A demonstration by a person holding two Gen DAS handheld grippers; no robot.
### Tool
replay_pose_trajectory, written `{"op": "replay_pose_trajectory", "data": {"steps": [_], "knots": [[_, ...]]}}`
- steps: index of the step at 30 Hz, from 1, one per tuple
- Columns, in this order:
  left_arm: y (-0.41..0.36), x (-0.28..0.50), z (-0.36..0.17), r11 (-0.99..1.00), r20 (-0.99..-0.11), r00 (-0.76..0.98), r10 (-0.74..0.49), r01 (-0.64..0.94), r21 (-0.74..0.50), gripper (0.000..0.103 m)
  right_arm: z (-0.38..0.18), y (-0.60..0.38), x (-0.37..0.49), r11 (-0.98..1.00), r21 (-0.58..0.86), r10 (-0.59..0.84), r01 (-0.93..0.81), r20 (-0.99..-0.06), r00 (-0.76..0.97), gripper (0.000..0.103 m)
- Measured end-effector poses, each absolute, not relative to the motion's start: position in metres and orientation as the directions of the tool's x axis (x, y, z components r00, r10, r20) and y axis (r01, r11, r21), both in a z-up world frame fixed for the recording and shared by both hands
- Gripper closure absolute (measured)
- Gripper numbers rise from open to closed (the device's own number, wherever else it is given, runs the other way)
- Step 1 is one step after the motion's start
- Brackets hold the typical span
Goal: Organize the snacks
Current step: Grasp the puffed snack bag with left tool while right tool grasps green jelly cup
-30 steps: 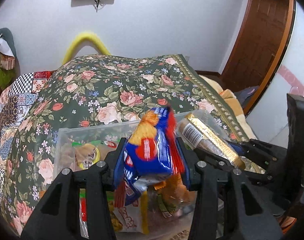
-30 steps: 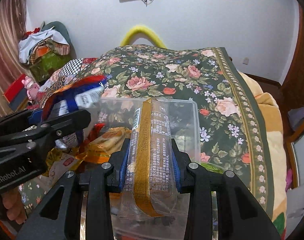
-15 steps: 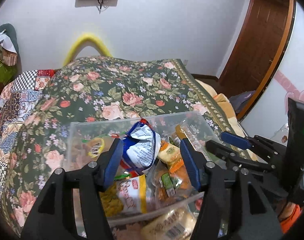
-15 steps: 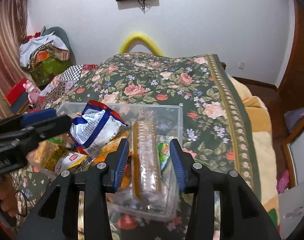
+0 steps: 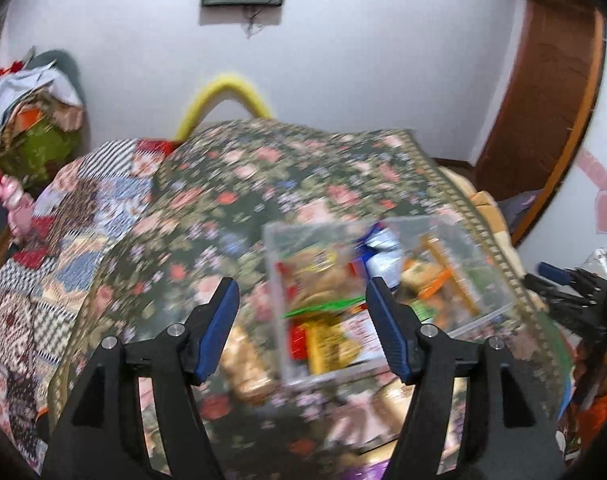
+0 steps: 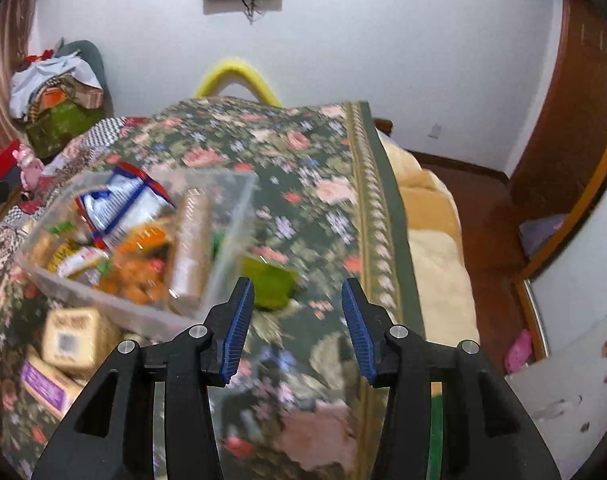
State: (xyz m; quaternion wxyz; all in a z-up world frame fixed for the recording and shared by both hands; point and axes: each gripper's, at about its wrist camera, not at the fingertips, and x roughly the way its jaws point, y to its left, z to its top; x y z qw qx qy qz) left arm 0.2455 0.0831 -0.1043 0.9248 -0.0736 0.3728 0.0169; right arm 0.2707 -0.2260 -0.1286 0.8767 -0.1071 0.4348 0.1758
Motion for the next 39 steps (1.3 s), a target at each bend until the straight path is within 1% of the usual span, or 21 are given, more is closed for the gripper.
{"op": "replay_pose_trajectory", "data": {"steps": [3,9,14,16,19,21,24,26,33,39], "knots": [[0.103,0.244,-0.123,0.983,-0.723,0.691,0.015,-0.143,-0.116,0.037,-0.138,-0.235,0.273,0.922,-0.025,0.205,-0.387,-0.816,0.541,0.061],[0.133,0.25,-0.162,0.969,-0.778,0.627,0.046,-0.217,-0.118,0.038,-0.158,-0.238,0.289,0.929,0.057,0.243,-0.366,-0.84,0.486,0.061],[0.139,0.262,-0.186,0.966,-0.801,0.598,0.013,-0.214,-0.144,0.038,-0.174,-0.228,0.302,0.924,0.086,0.263,-0.374,-0.851,0.454,0.061],[0.137,0.265,-0.191,0.969,-0.806,0.592,0.008,-0.204,-0.141,0.038,-0.177,-0.228,0.304,0.917,0.119,0.293,-0.38,-0.848,0.441,0.061],[0.142,0.268,-0.194,0.964,-0.8,0.6,-0.019,-0.202,-0.175,0.038,-0.182,-0.232,0.309,0.911,0.175,0.331,-0.373,-0.85,0.41,0.061],[0.147,0.27,-0.198,0.96,-0.802,0.597,-0.016,-0.216,-0.18,0.037,-0.183,-0.234,0.31,0.905,0.197,0.35,-0.378,-0.85,0.394,0.061],[0.158,0.269,-0.207,0.943,-0.803,0.59,-0.085,-0.212,-0.256,0.036,-0.183,-0.233,0.307,0.905,0.172,0.336,-0.388,-0.849,0.408,0.061],[0.163,0.269,-0.21,0.935,-0.8,0.59,-0.109,-0.212,-0.283,0.036,-0.183,-0.234,0.307,0.905,0.169,0.336,-0.391,-0.848,0.411,0.061],[0.167,0.265,-0.209,0.954,-0.804,0.591,-0.069,-0.197,-0.227,0.036,-0.185,-0.236,0.314,0.885,0.207,0.38,-0.417,-0.838,0.391,0.061],[0.159,0.267,-0.206,0.98,-0.81,0.587,-0.012,-0.152,-0.125,0.035,-0.187,-0.237,0.327,0.844,0.302,0.466,-0.443,-0.821,0.33,0.061]]}}
